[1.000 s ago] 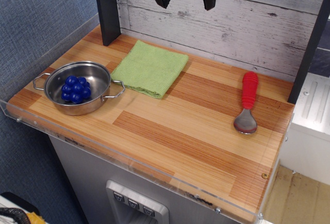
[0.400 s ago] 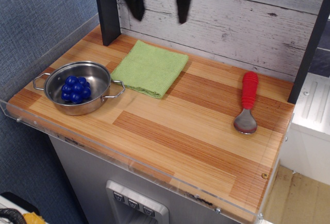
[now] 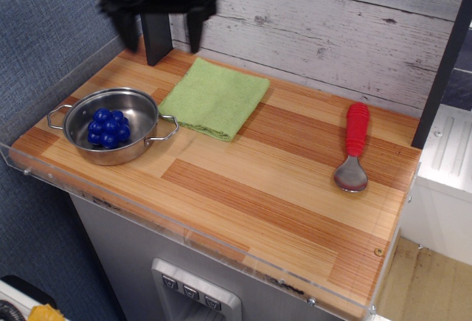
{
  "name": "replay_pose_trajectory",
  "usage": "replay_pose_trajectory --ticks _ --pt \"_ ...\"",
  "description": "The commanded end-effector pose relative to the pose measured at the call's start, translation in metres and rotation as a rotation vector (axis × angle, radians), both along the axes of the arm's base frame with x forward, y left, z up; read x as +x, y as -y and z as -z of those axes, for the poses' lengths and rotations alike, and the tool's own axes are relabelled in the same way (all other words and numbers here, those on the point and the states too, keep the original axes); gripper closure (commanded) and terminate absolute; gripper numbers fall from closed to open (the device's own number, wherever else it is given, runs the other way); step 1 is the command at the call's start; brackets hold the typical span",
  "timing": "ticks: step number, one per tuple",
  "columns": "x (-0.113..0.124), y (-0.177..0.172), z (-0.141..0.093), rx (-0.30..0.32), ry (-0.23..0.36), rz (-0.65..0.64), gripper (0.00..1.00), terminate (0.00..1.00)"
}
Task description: Move the fruit out from the pot.
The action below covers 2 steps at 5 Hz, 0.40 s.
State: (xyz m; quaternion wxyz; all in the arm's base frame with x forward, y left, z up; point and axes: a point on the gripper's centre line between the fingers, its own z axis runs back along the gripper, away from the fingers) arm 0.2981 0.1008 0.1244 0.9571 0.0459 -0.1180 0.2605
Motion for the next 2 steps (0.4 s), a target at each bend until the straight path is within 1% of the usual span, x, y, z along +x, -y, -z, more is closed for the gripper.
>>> replay_pose_trajectory --ticks 1,2 --pt "-0.022 -0.03 0.014 0.032 -0.049 -0.088 0.0 0.0" --pt "-0.034 -0.045 0.025 -0.016 -0.058 -0.13 0.0 0.0"
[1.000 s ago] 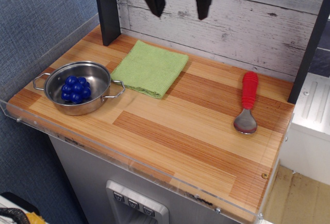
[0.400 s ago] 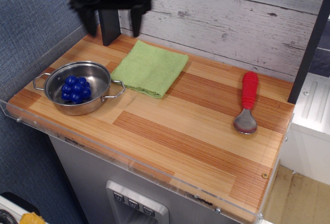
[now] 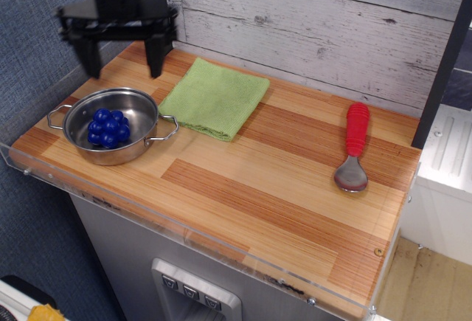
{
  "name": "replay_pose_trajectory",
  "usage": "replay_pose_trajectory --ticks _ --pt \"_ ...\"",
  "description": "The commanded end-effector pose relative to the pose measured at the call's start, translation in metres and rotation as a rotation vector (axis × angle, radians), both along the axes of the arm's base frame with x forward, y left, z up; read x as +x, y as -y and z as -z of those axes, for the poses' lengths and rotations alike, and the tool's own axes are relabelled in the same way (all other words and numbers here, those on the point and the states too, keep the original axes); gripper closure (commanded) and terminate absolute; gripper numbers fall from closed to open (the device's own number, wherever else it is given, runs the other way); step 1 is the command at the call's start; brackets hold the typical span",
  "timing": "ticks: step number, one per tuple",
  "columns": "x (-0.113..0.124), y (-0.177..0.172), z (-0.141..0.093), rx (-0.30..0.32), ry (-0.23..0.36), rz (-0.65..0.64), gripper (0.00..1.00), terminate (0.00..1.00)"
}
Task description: Move the fruit out from the pot.
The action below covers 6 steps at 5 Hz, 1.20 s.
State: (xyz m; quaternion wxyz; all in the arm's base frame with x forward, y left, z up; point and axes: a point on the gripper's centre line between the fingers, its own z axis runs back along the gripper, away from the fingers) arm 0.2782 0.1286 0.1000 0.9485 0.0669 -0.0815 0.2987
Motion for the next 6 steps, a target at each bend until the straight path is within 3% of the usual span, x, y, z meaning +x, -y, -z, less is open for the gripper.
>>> replay_pose_trajectory --ticks 1,4,6 --pt "-0.016 -0.026 0.013 -0.003 -0.028 -0.071 0.0 0.0" --pt "-0.012 -0.034 0.041 -0.01 -0.079 -0.09 0.0 0.0" --pt "-0.014 -0.041 0.047 0.009 -0.082 -0.109 0.0 0.0"
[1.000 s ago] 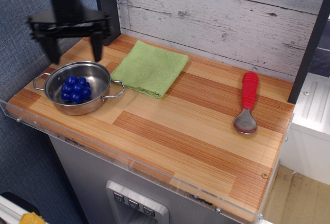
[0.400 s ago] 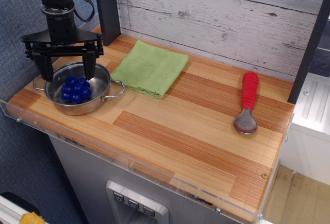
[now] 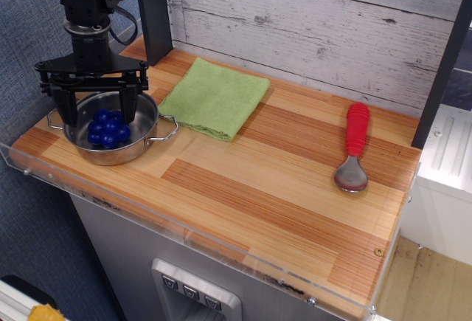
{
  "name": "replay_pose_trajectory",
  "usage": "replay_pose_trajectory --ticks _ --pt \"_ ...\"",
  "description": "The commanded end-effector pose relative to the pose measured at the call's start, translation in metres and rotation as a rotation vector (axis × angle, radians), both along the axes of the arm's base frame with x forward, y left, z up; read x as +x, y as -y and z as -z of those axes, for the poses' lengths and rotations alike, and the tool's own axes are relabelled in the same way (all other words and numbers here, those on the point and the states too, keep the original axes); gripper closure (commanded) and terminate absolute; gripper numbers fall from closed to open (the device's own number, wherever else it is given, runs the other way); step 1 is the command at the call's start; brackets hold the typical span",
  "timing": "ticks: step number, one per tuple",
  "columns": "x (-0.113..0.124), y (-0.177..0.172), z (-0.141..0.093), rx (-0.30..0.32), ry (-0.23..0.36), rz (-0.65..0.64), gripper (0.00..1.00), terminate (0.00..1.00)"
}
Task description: Move the fruit out from the pot.
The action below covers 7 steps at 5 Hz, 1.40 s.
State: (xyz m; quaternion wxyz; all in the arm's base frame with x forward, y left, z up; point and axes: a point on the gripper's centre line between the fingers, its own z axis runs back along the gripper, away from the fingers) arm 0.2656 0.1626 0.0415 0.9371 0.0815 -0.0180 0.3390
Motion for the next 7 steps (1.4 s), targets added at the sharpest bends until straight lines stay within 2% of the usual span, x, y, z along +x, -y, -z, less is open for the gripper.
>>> replay_pose_trajectory --ticks 1,3,4,6,7 --pt "-0.001 -0.011 -0.005 0.031 0.026 -0.028 0.0 0.0" --pt "0.001 -0.011 0.002 0.027 0.029 -0.028 0.0 0.0" --pt "0.0 -0.011 0.001 0.014 0.043 -0.028 1.0 0.0" --pt "0.0 -0.013 -0.007 0.009 0.057 -0.026 1.0 0.0" --pt "0.002 -0.01 -0.022 0.041 0.062 -0.008 1.0 0.0"
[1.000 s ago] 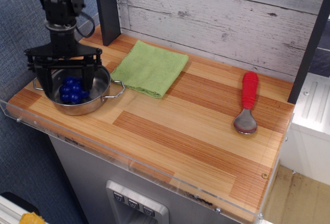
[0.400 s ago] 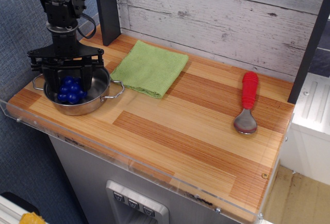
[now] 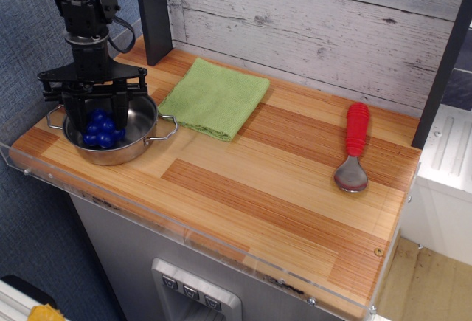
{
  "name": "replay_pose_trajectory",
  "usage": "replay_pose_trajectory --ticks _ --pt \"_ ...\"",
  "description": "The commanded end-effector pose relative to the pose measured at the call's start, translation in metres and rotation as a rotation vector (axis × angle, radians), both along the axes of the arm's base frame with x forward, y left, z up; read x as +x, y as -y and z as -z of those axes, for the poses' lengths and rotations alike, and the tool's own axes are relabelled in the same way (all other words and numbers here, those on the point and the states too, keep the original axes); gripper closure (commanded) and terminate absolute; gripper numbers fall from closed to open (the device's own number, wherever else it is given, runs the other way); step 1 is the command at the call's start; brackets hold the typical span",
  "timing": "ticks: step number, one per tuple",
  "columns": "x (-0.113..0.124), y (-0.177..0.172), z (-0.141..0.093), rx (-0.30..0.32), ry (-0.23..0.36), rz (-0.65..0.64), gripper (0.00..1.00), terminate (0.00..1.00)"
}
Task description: Move the fruit out from the pot.
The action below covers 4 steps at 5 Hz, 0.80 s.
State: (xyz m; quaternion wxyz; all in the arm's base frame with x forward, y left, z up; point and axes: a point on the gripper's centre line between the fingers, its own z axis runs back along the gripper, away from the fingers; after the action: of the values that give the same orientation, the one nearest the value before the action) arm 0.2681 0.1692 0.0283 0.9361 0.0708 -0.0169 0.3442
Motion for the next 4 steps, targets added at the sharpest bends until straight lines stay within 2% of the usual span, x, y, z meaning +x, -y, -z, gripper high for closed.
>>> replay_pose_trajectory --ticks 1,2,3,4 --pt "0.004 0.005 -0.058 0.127 0.066 -0.008 1.0 0.0" --pt "0.009 0.021 -0.077 0.155 0.115 0.012 1.0 0.0" --pt "0.007 0.054 -0.088 0.12 0.184 0.114 1.0 0.0" --pt "0.002 0.086 -0.085 0.089 0.223 0.231 1.0 0.0"
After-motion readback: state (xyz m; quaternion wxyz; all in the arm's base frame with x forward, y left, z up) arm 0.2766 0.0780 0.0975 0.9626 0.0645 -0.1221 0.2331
